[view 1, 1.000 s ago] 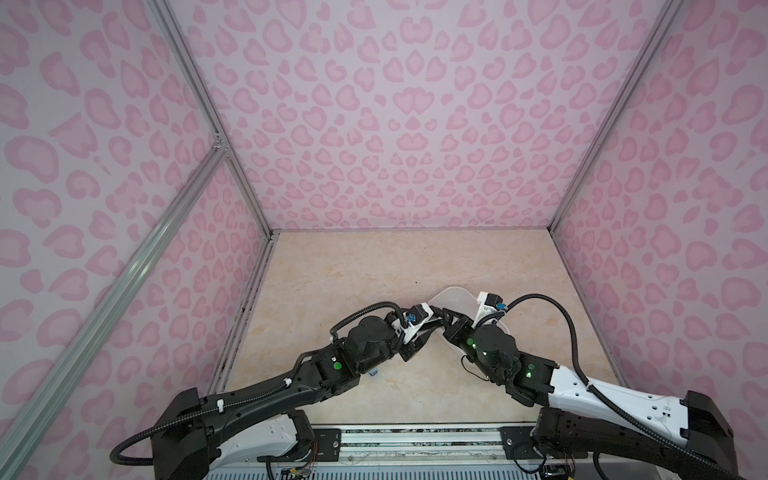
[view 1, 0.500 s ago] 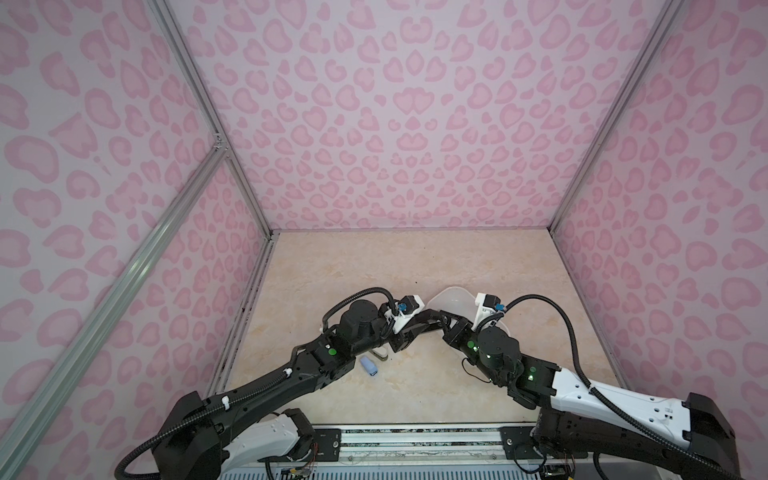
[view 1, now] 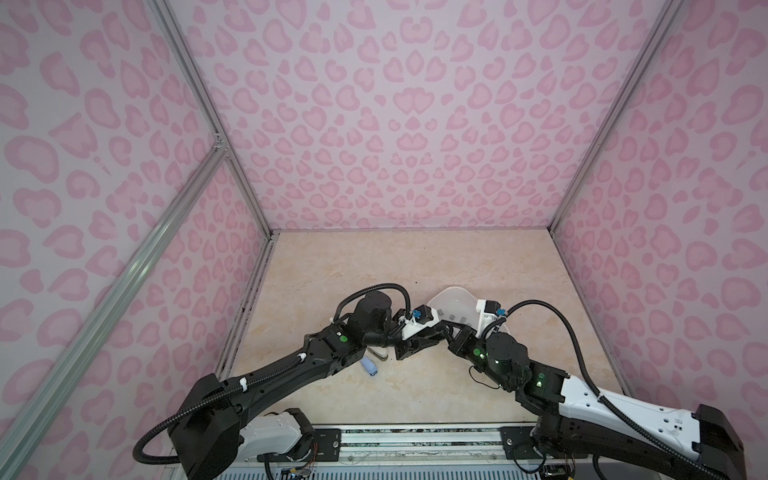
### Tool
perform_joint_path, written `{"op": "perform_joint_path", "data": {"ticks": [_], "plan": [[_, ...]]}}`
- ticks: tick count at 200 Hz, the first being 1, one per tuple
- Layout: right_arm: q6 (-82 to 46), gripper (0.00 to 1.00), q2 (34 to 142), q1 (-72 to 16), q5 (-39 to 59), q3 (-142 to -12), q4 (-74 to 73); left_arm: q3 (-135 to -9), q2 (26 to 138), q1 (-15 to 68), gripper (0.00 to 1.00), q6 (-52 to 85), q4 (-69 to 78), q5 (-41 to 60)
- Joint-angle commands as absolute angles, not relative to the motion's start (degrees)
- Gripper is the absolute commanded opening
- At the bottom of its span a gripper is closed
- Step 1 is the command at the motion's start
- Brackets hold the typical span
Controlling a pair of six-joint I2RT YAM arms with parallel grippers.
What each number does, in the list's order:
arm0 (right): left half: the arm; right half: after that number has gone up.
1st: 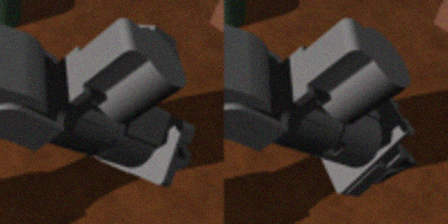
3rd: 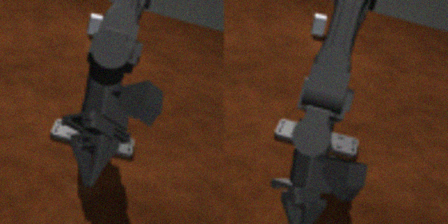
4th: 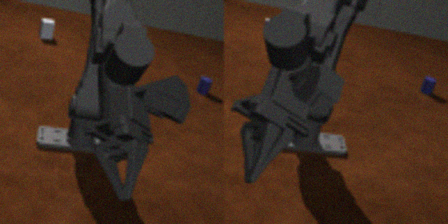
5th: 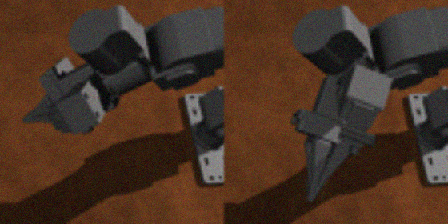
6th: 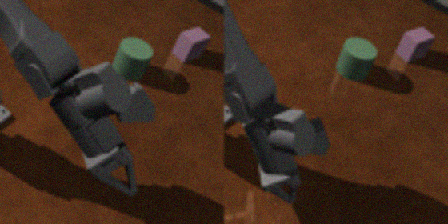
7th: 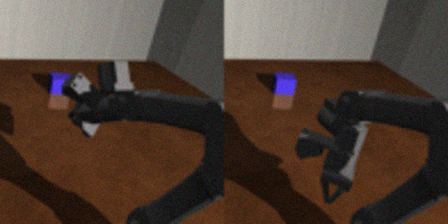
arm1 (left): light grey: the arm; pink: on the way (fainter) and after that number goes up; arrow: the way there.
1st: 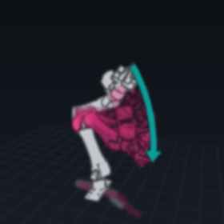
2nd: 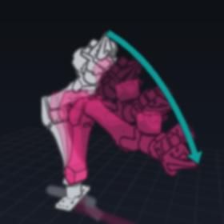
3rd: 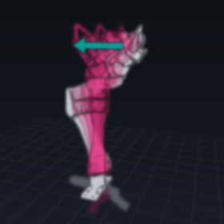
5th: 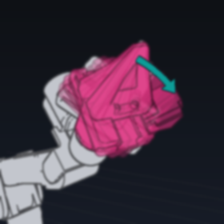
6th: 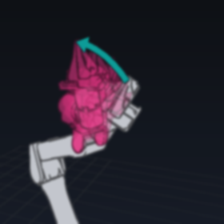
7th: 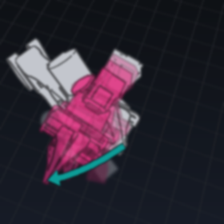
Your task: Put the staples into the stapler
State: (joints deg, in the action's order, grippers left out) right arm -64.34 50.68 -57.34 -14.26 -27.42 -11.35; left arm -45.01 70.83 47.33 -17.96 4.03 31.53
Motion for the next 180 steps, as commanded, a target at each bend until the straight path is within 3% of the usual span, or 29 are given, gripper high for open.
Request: {"op": "perform_joint_path", "data": {"ticks": [1,52,115,180], "plan": [[-66.09,0.00,51.52,-56.67,-17.43,-27.33,-15.59,-44.87,69.05,47.57,0.42,-18.11,4.51,37.15],[-66.43,0.00,54.19,-55.92,-16.57,-27.64,-17.18,-44.30,66.89,47.59,0.40,-17.33,5.09,36.65],[-66.21,0.00,55.25,-55.96,-15.85,-28.36,-16.29,-43.94,66.10,47.55,0.50,-16.36,5.61,35.26],[-65.74,0.00,55.78,-55.90,-13.67,-28.56,-15.66,-44.63,65.00,47.59,0.52,-13.79,4.84,28.16]]}}
